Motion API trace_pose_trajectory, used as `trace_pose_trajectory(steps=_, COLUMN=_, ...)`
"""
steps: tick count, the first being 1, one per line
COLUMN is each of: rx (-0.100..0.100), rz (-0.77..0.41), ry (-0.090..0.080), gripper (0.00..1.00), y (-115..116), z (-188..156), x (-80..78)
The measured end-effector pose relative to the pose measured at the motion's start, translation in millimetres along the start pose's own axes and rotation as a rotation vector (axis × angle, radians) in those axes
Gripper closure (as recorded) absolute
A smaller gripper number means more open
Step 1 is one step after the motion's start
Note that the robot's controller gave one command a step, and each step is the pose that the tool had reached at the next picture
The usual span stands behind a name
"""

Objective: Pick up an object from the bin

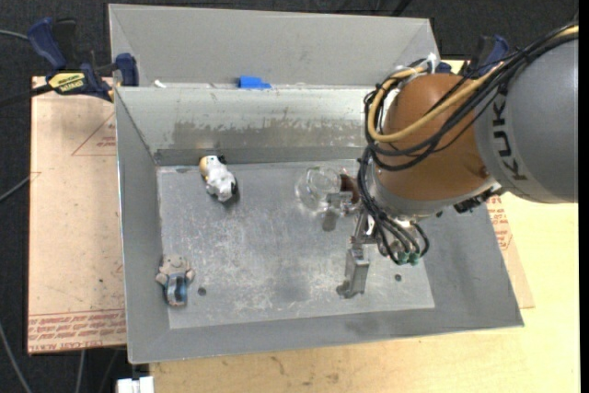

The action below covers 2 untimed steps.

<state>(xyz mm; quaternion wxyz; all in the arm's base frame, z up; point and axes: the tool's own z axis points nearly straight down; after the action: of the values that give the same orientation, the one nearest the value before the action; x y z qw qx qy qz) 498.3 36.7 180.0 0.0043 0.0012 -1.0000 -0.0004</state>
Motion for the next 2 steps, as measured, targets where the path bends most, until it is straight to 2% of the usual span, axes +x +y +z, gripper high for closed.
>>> trace_pose_trajectory(steps=1, rx=0.000, rz=0.002, ry=-0.009, gripper=0.00, y=-0.2, z=-4.3, x=-1.7)
trace_pose_trajectory(steps=2, rx=0.001, rz=-0.108, ry=-0.013, gripper=0.00, y=-47.9, z=48.6, x=-35.3)
